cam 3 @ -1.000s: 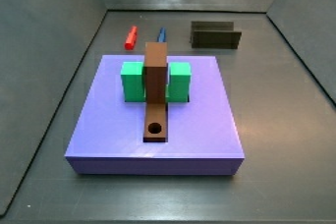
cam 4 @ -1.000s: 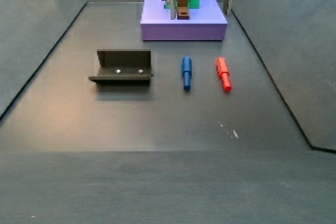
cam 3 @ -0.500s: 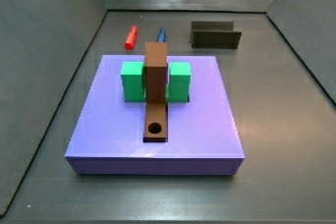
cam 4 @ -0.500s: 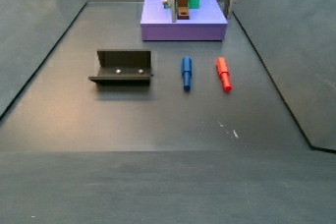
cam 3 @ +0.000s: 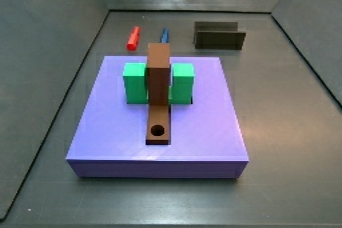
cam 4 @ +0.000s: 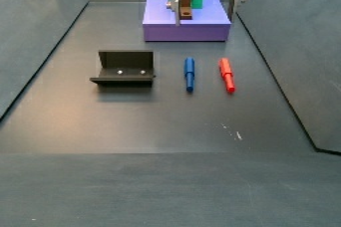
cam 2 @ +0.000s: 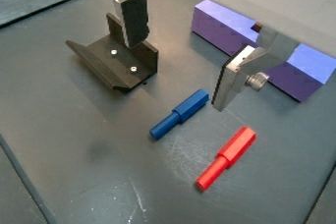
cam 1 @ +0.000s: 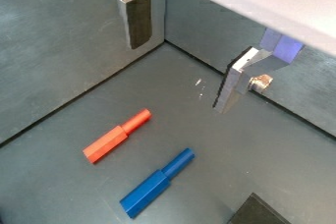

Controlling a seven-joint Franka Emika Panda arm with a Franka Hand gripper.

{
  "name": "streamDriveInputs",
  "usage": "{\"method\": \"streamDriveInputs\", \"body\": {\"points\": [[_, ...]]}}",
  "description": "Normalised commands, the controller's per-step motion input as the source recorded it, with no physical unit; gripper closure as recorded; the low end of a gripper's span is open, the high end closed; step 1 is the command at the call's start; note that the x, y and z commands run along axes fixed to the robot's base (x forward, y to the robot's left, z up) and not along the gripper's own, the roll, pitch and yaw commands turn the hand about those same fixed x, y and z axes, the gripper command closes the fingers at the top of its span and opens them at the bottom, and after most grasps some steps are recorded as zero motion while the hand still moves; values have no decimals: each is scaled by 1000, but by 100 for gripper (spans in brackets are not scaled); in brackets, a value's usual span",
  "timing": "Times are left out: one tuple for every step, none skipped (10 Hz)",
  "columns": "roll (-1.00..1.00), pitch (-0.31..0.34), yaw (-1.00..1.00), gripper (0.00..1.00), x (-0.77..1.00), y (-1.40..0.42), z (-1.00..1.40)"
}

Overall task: Pick up the blue object. Move up. Place the blue object on the fixture. Regrasp the blue object. Move to above the board. Insert the blue object.
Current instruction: Pick up the blue object.

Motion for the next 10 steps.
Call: {"method": "streamDriveInputs", "body": {"points": [[-10, 0, 0, 0, 66, 0, 0], [-126, -61, 0, 0, 17, -111, -237], [-126, -77, -14, 0, 191, -434, -437], [-116, -40, 0, 0, 486, -397, -731], [-89, -24, 0, 0, 617, -480, -914], [-76, -71, 0, 0, 474, -551, -926], [-46, -133, 0, 0, 234, -566, -869], [-20, -190, 0, 0, 0, -366, -811], [-34, -210, 0, 0, 0, -217, -794], [0, -204, 0, 0, -37, -131, -786]]}}
